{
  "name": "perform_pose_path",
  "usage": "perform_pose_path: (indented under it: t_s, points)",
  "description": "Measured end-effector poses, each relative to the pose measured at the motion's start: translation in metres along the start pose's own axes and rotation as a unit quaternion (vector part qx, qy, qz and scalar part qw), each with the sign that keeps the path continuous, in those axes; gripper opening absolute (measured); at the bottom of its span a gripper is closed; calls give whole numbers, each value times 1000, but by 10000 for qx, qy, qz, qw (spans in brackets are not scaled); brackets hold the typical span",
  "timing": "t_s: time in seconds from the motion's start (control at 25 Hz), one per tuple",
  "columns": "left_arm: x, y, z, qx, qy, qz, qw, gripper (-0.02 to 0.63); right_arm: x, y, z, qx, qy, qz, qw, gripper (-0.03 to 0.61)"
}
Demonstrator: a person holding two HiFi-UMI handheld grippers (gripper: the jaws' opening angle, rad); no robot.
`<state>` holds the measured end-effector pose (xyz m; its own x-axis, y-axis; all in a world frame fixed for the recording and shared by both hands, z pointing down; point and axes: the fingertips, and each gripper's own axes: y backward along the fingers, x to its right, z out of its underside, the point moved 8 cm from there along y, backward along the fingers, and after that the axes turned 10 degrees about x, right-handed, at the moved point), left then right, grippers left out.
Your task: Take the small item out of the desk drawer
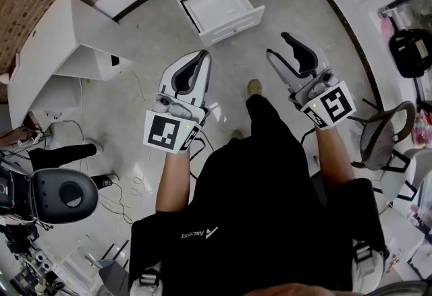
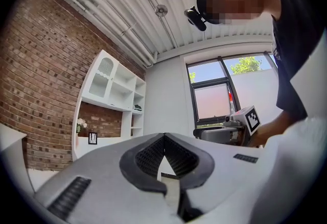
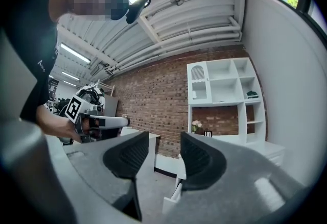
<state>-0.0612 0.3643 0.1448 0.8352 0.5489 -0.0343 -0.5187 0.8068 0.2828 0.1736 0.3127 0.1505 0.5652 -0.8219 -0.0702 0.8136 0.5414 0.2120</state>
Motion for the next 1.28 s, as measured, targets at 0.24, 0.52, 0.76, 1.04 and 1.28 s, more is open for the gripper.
perform_pose_path:
  t_s: [0.24, 0.52, 0.76, 1.04, 1.28]
  points:
    - [-47, -64, 40, -89, 69, -142, 9998, -2, 77, -44, 36, -126, -29, -140, 9998, 184]
    - [-98, -160, 100, -132, 9, -188, 9997, -2, 192, -98, 85, -453, 26, -526, 9976, 184]
    - [-143, -217, 147, -362, -128, -515, 9979, -2, 259, -147, 127, -838, -14, -1012, 9913, 184]
    - [-197, -241, 202, -630, -154, -828, 9945, -2, 287, -200, 194, -1430, 79, -1596, 9767, 184]
    - [-244, -250, 244, -838, 58, -872, 9926, -2, 300, -244, 251, -1824, 228, -2023, 9619, 190]
